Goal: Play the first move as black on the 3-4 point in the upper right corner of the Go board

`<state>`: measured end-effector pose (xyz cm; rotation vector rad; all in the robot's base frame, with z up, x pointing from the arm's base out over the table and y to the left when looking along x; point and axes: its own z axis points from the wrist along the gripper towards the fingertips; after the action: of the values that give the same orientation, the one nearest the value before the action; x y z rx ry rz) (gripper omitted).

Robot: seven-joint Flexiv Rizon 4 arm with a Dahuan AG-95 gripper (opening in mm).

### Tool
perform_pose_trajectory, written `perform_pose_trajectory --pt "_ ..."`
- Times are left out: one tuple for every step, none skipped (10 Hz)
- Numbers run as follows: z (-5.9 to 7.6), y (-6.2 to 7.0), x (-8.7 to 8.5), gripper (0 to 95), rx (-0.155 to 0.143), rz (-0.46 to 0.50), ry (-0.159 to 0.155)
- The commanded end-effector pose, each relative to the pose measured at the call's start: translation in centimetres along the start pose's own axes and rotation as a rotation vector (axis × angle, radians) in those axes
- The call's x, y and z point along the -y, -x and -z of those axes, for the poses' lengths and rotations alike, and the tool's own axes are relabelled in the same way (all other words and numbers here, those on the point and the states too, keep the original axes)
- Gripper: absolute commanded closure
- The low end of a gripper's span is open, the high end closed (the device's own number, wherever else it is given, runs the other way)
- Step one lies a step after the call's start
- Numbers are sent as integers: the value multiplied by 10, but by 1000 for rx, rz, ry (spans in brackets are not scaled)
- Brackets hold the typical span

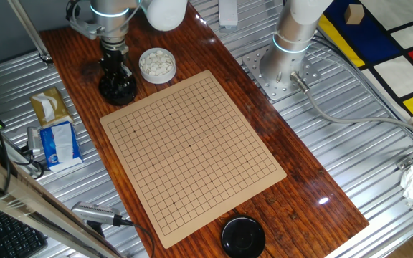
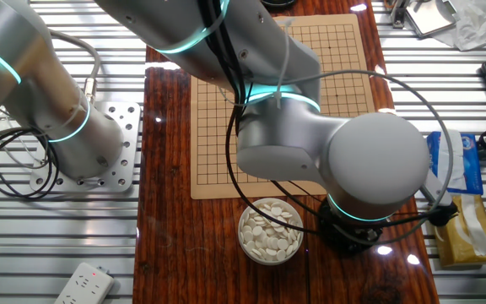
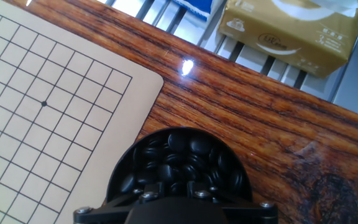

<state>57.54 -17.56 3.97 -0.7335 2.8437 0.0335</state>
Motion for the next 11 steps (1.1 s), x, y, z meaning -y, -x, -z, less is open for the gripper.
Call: perform_pose_trajectory --pt "0 -1 0 760 -3 -2 -3" --pt "0 -2 -1 760 -4 -6 -4" --pt "0 -2 -1 950 -3 -11 -4" --pt "0 -3 -2 950 -3 -16 -4" --pt "0 -3 -2 950 -3 -19 -4" --pt "0 -3 -2 950 -3 -19 -5" --pt "0 -3 -2 950 -3 -19 -5" --pt "0 -3 -2 950 -3 -19 -5" --pt "0 -3 -2 950 -3 -19 -5" --pt "0 -3 -2 950 -3 -19 -5" --pt "0 -3 -2 950 -3 -19 -5"
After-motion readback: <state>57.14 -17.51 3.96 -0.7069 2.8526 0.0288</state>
